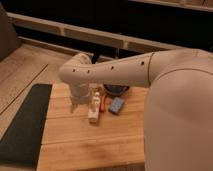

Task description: Place the eraser on the white sponge

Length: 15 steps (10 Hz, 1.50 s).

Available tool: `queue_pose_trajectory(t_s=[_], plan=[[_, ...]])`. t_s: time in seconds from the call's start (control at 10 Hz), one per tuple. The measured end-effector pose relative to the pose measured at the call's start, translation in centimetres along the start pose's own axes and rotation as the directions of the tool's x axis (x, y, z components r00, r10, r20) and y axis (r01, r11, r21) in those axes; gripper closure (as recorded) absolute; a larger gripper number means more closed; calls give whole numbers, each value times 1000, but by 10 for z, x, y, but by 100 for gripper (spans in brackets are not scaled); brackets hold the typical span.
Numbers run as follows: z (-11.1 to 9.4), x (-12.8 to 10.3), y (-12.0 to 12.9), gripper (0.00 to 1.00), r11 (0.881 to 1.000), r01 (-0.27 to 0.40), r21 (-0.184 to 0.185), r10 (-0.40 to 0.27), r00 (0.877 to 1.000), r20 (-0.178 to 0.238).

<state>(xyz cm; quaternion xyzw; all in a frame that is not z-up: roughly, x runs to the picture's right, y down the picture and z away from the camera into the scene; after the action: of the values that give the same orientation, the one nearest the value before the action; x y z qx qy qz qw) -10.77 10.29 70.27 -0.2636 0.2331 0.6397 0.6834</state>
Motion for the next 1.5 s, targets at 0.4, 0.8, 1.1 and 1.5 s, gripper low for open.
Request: queue_pose_trajectory(t_s=[0.4, 0.8, 1.1, 1.5], plan=[[-1, -1, 0, 35, 1000, -1, 1, 1, 1000, 3], [-39, -60, -2, 35, 997, 66, 31, -72, 969, 238], [-96, -109, -1, 35, 987, 161, 1, -144, 878, 457], [-96, -111, 0, 35, 985, 171, 13, -158, 874, 459]])
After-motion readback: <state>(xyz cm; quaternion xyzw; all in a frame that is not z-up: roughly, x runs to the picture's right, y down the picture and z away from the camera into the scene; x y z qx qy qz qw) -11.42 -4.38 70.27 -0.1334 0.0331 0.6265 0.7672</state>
